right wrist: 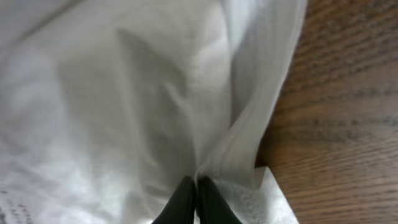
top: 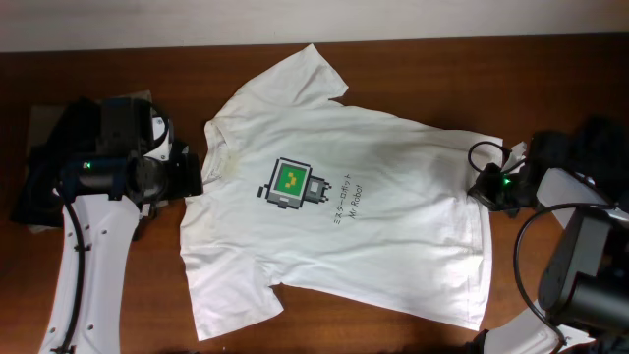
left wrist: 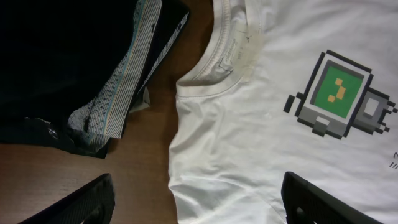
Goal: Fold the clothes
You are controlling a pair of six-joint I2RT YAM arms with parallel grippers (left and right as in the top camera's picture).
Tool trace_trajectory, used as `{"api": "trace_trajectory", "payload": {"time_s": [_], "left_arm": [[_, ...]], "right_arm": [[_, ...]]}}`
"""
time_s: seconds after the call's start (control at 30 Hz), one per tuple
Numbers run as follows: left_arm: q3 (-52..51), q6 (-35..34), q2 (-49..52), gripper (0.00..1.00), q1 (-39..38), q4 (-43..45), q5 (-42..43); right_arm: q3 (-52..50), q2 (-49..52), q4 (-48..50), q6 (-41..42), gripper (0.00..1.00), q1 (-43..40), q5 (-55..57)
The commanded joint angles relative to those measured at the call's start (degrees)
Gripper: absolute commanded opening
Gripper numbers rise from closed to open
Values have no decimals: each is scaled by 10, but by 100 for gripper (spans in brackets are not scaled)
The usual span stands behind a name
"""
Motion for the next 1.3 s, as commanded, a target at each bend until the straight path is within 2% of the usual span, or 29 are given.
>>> {"api": "trace_trajectory", "payload": {"time_s": [0.0, 0.07, 0.17, 0.33, 0.37, 0.47, 0.5, 0.53, 0.57, 0.6, 0.63, 0.73, 0.87, 1.03, 1.07, 1.1, 1.13, 1.27], "left_arm": [[2, 11, -6, 86, 2, 2, 9], [2, 11, -6, 86, 2, 2, 9], [2, 11, -6, 86, 2, 2, 11], [2, 11, 7, 86, 2, 2, 27], [2, 11, 18, 86, 2, 2, 33], [2, 73, 75, 86, 2, 24, 117], [2, 75, 100, 81, 2, 42, 125], [2, 97, 134, 60, 2, 73, 142], [2, 115, 182, 32, 2, 108, 150], [2, 127, 222, 13, 2, 129, 146], [2, 128, 267, 4, 2, 157, 145], [2, 145, 342, 0, 2, 248, 158], [2, 160, 376, 0, 2, 320, 156], [2, 162, 424, 0, 2, 358, 156], [2, 162, 426, 0, 2, 357, 155], [2, 162, 426, 0, 2, 357, 156], [2, 162, 426, 0, 2, 357, 156], [2, 162, 426, 0, 2, 355, 156]], "right_arm": [[59, 4, -49, -20, 9, 2, -15], [113, 4, -123, -20, 4, 2, 37], [172, 4, -204, -19, 5, 2, 126], [172, 4, -240, -15, 4, 2, 175], [169, 4, -247, -1, 9, 2, 201], [169, 4, -240, -2, 8, 3, 200], [169, 4, -238, -3, 8, 3, 199], [169, 4, -238, -3, 8, 3, 200], [169, 4, -238, -3, 8, 3, 199], [169, 4, -238, -3, 8, 3, 197], [169, 4, -238, -3, 8, 3, 195], [169, 4, -238, -3, 8, 3, 193], [169, 4, -238, -3, 8, 3, 193], [169, 4, -240, -4, 10, 3, 194], [169, 4, -240, -5, 20, 3, 194], [169, 4, -240, -27, 36, 3, 194], [167, 4, -240, -51, 43, 3, 194], [139, 4, -208, -70, 43, 3, 186]]}}
